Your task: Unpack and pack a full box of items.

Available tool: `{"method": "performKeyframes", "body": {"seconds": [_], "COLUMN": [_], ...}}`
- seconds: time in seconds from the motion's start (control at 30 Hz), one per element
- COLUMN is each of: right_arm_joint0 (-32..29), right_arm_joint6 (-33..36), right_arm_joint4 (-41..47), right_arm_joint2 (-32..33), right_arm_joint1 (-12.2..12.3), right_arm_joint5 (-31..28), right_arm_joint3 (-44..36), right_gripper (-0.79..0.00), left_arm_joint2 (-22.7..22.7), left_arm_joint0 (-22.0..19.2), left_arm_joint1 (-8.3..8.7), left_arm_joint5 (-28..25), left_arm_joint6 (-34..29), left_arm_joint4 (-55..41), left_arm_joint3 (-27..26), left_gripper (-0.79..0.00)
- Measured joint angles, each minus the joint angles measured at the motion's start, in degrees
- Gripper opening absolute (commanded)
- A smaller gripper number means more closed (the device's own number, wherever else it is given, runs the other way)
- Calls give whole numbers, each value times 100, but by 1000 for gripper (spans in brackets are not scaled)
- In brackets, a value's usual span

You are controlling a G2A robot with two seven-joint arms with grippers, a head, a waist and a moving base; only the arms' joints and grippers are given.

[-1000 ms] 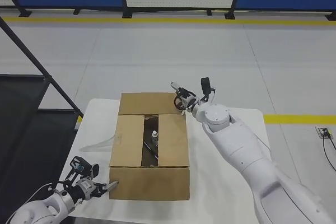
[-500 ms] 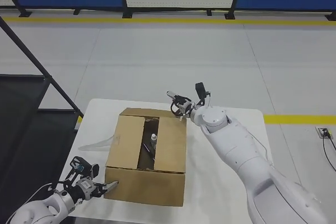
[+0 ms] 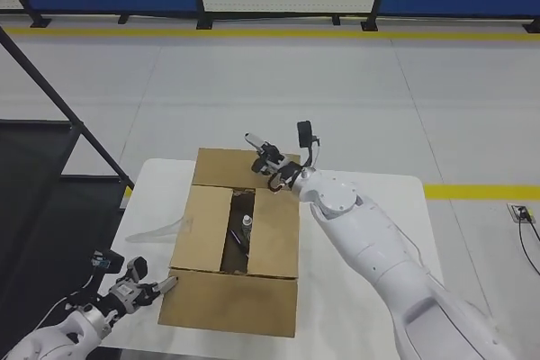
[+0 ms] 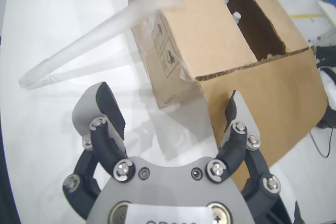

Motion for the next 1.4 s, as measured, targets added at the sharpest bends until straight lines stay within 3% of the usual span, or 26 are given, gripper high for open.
{"method": "performKeyframes", "body": {"seconds": [0.1, 0.2, 0.3, 0.43, 0.6, 0.73, 0.87, 1.07, 1.4], "right_arm_joint0": [-60, -84, 4, 2, -107, -212, -228, -203, -174], "right_arm_joint6": [340, 651, 198, -38, 98, 824, 1378, 1506, 1706], "right_arm_joint4": [-19, -89, -415, -357, -460, -820, -1139, -1484, -1345], "right_arm_joint2": [32, 28, 7, 6, -36, -154, -261, -419, -483], "right_arm_joint1": [7, 3, -7, -8, -5, 29, 34, -47, -287], "right_arm_joint5": [81, 442, 940, 881, 911, 1096, 1429, 2029, 1961], "right_arm_joint3": [-215, -351, -324, -323, -471, -763, -921, -944, -565], "right_gripper": [0, 0, 0, 0, 0, 0, 0, 0, 0], "left_arm_joint2": [-160, -228, -47, 369, 787, 899, 887, 827, 462], "left_arm_joint0": [17, -46, -105, -132, -319, -387, -367, -306, 18], "left_arm_joint1": [18, 18, -19, -68, -98, -106, -100, -92, -68], "left_arm_joint5": [53, 591, 1414, 1891, 2049, 2037, 1953, 1925, 1673], "left_arm_joint6": [-5, 34, 418, 807, 888, 917, 926, 979, 1165], "left_arm_joint4": [-406, -491, 84, 560, 926, 964, 950, 931, 561], "left_arm_joint3": [108, 190, 134, 130, 238, 300, 282, 251, 11], "left_gripper": [0, 0, 0, 0, 0, 0, 0, 0, 0]}}
